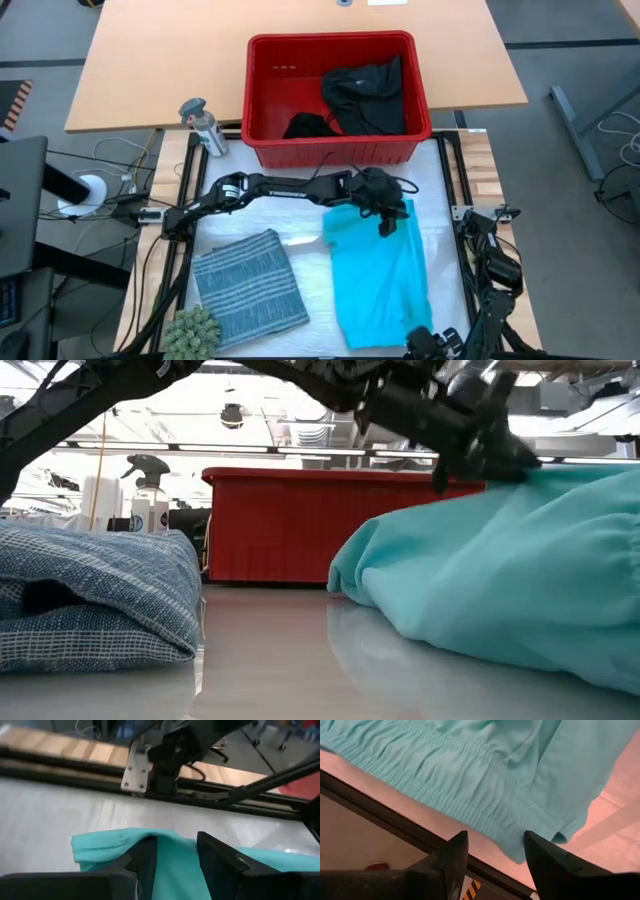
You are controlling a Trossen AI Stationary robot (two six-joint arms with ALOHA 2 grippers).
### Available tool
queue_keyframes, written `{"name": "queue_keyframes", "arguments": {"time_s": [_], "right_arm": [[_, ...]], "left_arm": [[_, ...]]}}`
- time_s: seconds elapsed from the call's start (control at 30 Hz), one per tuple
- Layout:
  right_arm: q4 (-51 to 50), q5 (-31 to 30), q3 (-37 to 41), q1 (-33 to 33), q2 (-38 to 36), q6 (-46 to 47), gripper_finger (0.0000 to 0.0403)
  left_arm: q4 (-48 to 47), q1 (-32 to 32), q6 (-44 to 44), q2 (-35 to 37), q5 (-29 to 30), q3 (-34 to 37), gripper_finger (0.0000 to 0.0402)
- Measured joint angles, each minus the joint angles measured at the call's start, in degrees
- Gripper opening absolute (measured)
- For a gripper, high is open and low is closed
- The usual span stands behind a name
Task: Fold Laundry from Bin
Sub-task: Fold the light blue shorts from the red organizer bin
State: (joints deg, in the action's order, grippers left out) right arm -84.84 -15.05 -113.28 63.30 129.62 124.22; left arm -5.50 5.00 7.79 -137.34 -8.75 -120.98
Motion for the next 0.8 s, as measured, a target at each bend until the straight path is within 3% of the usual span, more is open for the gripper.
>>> {"name": "queue_keyframes", "arguments": {"time_s": [0.2,0.37,0.6,0.73,0.8], "right_arm": [[0.1,0.0,0.0,0.1,0.0,-0.1,0.022],[0.1,0.0,0.0,0.1,0.0,-0.2,0.022],[0.3,0.0,0.0,0.1,0.0,-0.2,0.022],[1.3,-0.1,0.0,0.7,0.0,-0.2,0.022],[1.2,0.0,0.0,1.4,0.0,-0.2,0.022]], "left_arm": [[-13.4,0.0,-8.7,0.1,3.0,-5.1,0.0152],[-15.4,-0.1,-9.8,-0.1,1.5,-5.3,0.0154],[-16.1,-1.0,-14.6,-1.3,-7.0,-5.3,0.0171],[-18.0,-1.0,-5.8,-1.3,-10.9,-5.3,0.0201],[-18.8,-0.7,1.4,-1.2,-17.8,-5.3,0.0209]]}}
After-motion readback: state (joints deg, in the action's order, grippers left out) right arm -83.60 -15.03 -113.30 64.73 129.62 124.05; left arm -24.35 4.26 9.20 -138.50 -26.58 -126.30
